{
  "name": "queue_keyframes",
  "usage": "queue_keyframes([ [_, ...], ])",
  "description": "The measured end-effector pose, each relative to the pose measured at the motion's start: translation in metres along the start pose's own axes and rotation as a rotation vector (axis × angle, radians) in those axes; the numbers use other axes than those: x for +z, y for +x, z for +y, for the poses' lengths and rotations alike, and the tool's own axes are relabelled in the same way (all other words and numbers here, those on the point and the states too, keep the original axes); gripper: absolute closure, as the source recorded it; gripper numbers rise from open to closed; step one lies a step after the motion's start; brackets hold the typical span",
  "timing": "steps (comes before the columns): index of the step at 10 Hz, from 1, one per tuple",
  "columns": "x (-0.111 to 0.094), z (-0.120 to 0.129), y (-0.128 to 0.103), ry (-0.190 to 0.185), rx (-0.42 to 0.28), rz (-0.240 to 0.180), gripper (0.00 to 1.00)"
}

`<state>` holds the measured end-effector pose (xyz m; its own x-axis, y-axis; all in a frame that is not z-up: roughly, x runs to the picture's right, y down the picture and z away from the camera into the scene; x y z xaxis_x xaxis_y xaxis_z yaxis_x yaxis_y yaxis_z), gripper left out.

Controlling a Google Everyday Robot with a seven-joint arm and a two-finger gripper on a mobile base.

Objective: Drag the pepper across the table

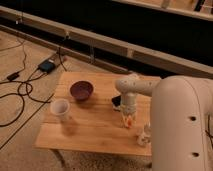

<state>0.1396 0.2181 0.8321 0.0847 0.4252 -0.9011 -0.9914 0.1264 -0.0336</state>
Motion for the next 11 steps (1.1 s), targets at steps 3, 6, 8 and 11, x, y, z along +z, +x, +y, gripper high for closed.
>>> queue_keyframes([
  [3,0.008,0.014,0.013,0.016,-0.048,0.049,1.00],
  [6,0.016,0.026,0.028,0.021,-0.091,0.066,1.00],
  [8,0.024,0.033,0.040,0.026,-0.112,0.075,1.00],
  [11,0.035,0.042,0.062,0.038,-0.140,0.078,1.00],
])
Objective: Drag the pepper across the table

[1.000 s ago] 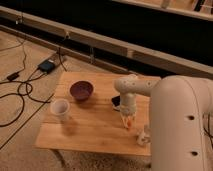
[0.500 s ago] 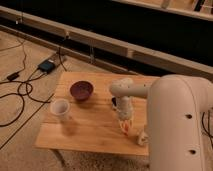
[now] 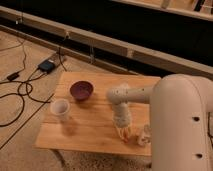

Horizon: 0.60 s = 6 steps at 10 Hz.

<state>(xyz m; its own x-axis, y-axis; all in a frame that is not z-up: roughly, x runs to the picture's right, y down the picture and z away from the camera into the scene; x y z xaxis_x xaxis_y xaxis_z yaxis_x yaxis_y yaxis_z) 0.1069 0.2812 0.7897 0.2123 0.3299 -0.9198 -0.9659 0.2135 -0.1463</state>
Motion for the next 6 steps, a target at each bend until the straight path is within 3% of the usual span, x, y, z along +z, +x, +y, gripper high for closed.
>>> queue_keyframes([
  [6,0.018,0.022,0.047,0.008,-0.043,-0.009,1.00],
])
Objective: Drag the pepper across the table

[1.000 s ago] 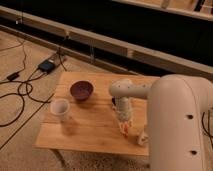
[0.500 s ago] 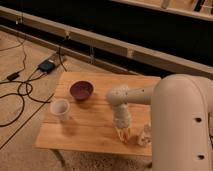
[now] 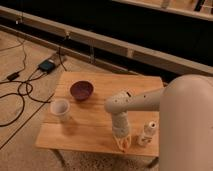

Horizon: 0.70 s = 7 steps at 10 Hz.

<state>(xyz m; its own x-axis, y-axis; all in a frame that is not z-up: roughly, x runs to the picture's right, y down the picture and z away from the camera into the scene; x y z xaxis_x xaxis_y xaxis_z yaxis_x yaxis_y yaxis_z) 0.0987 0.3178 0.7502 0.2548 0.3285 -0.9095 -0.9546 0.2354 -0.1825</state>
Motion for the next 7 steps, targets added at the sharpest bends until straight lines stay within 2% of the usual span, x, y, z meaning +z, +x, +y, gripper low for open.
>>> queue_keyframes([
  [3,0.011,0.009,0.032,0.001,-0.016,-0.002,1.00],
  [7,0.036,0.023,0.074,0.011,-0.062,0.033,1.00],
])
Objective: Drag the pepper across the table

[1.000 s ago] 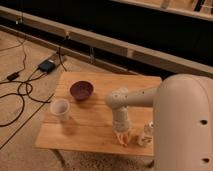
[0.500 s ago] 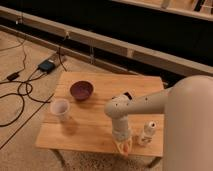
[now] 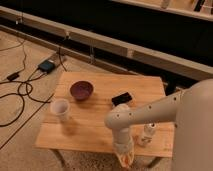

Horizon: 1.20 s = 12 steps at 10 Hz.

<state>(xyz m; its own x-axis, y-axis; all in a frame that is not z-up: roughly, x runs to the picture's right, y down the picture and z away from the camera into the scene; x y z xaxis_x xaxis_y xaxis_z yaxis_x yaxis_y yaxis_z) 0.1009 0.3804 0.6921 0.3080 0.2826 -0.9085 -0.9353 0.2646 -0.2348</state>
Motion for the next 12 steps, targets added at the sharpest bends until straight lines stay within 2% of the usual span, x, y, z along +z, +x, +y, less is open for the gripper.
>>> queue_keyframes([
  [5,0.026,0.016,0.033,0.015,-0.066,0.060,1.00],
  [8,0.037,0.024,0.048,0.029,-0.153,0.099,0.98],
  [9,0.038,0.024,0.049,0.035,-0.162,0.098,0.93],
  [12,0.032,0.027,0.041,0.043,-0.158,0.041,0.61],
])
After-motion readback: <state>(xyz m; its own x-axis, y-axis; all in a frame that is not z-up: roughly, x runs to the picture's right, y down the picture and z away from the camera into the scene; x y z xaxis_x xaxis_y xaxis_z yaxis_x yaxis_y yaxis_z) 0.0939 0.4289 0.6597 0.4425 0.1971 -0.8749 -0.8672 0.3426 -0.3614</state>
